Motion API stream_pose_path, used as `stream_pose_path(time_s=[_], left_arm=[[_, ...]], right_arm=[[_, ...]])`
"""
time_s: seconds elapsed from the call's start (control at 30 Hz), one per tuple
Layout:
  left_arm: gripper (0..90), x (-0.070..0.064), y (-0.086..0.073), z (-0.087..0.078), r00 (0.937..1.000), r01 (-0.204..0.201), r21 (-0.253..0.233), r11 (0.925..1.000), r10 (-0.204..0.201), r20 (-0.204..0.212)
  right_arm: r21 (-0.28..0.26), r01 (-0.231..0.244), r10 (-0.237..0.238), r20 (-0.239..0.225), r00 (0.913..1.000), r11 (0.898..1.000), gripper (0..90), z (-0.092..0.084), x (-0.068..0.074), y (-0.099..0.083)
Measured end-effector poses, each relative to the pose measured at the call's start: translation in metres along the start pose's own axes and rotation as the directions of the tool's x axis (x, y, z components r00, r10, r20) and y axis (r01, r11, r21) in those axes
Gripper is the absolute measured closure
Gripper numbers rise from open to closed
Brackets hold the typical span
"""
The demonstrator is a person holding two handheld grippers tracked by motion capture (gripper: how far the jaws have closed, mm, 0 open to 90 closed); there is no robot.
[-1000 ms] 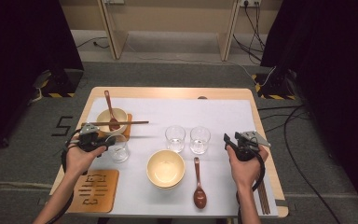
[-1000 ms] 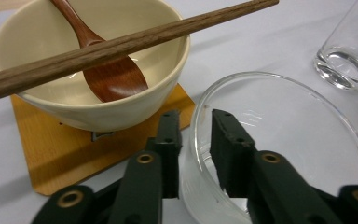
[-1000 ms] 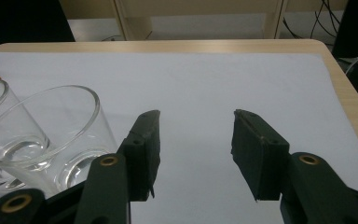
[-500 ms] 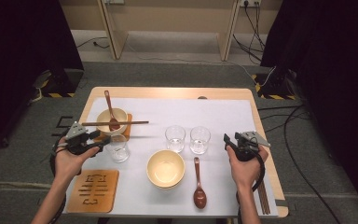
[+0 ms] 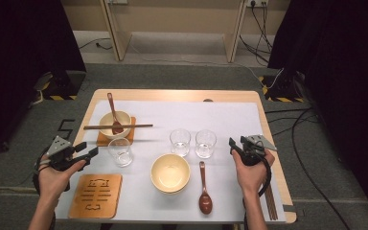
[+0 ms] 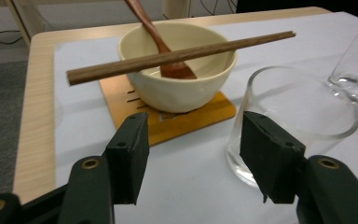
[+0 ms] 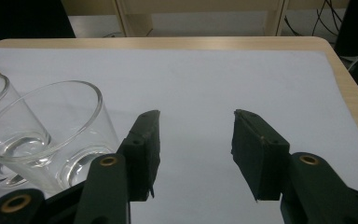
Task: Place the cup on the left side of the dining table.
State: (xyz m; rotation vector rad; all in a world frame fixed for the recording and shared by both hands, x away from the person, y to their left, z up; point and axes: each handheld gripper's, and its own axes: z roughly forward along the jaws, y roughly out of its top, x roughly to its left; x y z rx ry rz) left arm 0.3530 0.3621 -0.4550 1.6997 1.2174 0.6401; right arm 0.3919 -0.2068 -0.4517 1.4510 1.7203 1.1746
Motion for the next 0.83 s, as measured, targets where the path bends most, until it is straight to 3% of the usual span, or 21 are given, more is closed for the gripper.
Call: stream_pose_path(time_s=[0.23, 0.63, 0.83], left_arm=[[41.4, 0.011, -0.016, -0.002, 0.9984, 0.022, 0.018, 0.9996, -0.021, -0.053], [41.3, 0.012, -0.025, 0.000, 0.9963, 0.067, 0.013, 0.9977, -0.066, -0.056], [41.3, 0.011, -0.022, -0.001, 0.9958, 0.077, 0.000, 0.9971, -0.076, -0.050]], right_arm=[[0.002, 0.005, -0.005, -0.003, 1.0000, 1.000, 52.2, 0.001, 0.000, 0.000], [0.004, 0.007, -0.007, -0.007, 0.9999, 1.000, 52.2, 0.002, 0.001, -0.001], [0.001, 0.008, -0.008, -0.018, 0.9998, 1.000, 52.1, 0.001, 0.001, 0.001]])
